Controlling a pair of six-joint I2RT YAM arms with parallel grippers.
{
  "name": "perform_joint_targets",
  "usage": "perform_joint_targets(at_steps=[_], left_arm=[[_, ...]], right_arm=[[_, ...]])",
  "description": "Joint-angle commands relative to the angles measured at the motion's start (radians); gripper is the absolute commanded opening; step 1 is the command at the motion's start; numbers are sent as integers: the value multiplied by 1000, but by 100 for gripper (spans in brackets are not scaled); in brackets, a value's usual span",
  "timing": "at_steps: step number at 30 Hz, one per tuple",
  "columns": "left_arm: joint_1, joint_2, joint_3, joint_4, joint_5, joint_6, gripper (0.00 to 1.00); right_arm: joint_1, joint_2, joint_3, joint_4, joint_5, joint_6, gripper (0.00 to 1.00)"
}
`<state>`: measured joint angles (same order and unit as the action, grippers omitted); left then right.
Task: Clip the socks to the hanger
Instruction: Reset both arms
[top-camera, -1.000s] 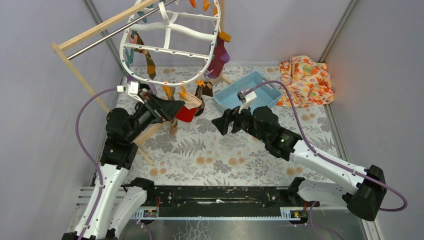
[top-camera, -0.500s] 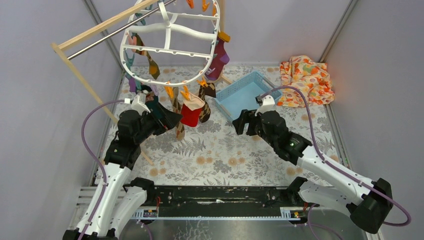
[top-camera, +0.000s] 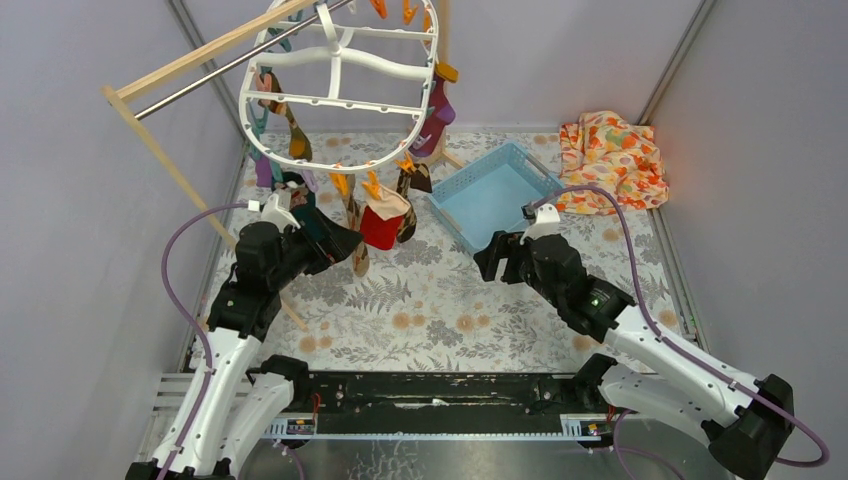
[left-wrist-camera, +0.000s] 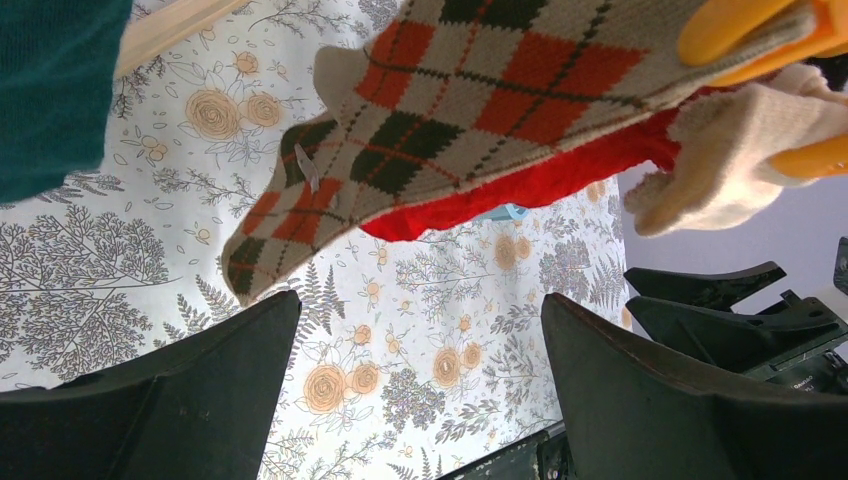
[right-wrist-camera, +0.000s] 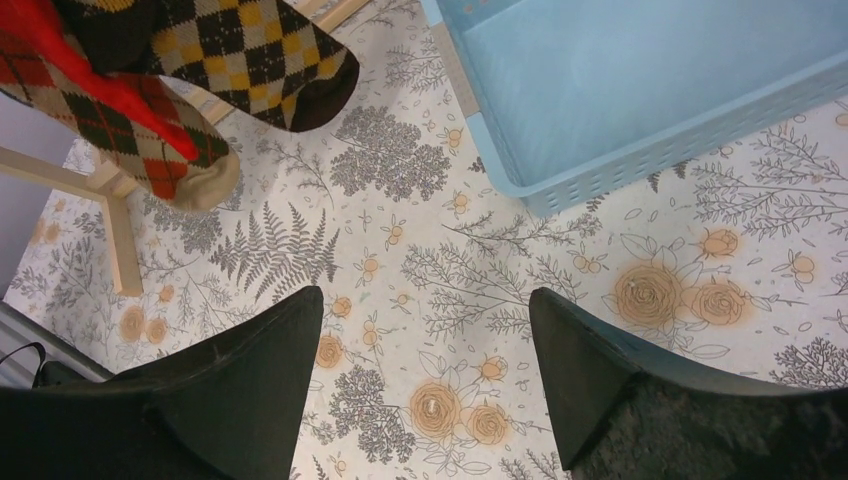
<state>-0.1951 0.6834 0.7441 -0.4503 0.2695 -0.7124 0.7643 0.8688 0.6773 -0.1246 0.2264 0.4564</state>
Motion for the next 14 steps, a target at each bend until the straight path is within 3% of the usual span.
perform_joint_targets(at_steps=[1,14], left_arm=[[0,-3,11,-4,8,2,99],[0,5,3,-6,14,10,99]], right_arm=[[-5,-36,-10,12,30,24,82],[-6,-15,-19,20,21,27,81]])
